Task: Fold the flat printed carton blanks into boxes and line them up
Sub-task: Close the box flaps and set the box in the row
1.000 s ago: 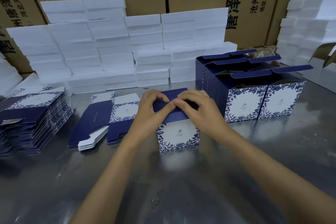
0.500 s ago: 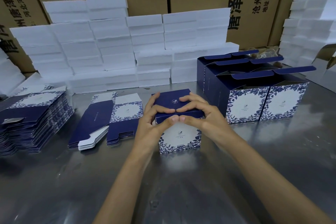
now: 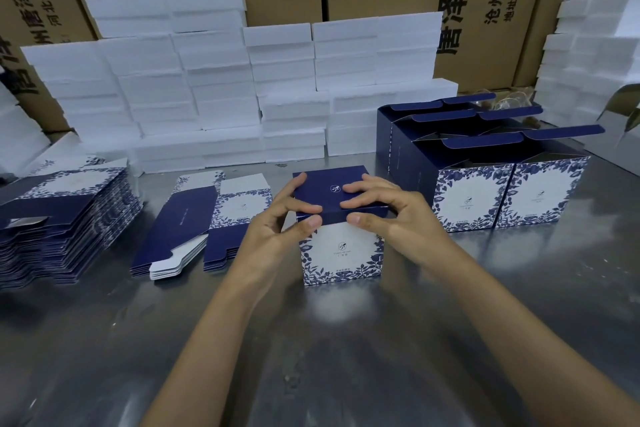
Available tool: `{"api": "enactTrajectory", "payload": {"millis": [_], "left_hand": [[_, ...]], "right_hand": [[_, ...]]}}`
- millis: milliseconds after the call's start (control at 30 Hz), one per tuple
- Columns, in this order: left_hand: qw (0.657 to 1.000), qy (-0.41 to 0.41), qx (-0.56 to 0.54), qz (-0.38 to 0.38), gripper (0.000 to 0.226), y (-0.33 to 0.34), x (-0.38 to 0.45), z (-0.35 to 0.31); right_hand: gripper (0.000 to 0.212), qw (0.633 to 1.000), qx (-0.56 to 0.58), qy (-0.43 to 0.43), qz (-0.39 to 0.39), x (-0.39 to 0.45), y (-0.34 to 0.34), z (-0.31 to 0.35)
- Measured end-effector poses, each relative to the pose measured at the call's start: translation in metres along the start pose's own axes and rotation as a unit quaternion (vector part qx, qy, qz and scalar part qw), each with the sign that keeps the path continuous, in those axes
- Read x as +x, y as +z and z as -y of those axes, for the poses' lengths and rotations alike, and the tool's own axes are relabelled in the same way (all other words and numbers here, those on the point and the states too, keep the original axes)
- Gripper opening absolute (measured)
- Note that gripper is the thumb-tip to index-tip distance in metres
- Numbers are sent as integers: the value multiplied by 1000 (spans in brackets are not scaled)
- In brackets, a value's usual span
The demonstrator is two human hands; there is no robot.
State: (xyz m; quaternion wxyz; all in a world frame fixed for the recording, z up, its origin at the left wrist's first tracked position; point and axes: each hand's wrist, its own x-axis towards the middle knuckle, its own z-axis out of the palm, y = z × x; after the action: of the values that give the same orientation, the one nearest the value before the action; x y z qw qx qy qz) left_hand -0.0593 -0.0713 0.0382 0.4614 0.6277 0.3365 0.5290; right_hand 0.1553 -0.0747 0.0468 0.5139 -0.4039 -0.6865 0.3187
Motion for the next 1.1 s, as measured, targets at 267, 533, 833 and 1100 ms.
{"api": "enactTrajectory", "payload": {"millis": [267, 533, 833, 1100], "left_hand": [[998, 24, 53, 31, 45, 1, -15, 12], [977, 41, 207, -16, 68, 24, 3, 30], [976, 18, 175, -132, 88, 73, 67, 69], [957, -79, 224, -169, 47, 82, 142, 109]], "right_hand": [[36, 934, -312, -104, -137, -34, 33, -12], [53, 896, -405, -37, -176, -25, 35, -31], [83, 810, -566, 8, -154, 27, 38, -68], [98, 821, -556, 34, -125, 104, 16, -110]]}}
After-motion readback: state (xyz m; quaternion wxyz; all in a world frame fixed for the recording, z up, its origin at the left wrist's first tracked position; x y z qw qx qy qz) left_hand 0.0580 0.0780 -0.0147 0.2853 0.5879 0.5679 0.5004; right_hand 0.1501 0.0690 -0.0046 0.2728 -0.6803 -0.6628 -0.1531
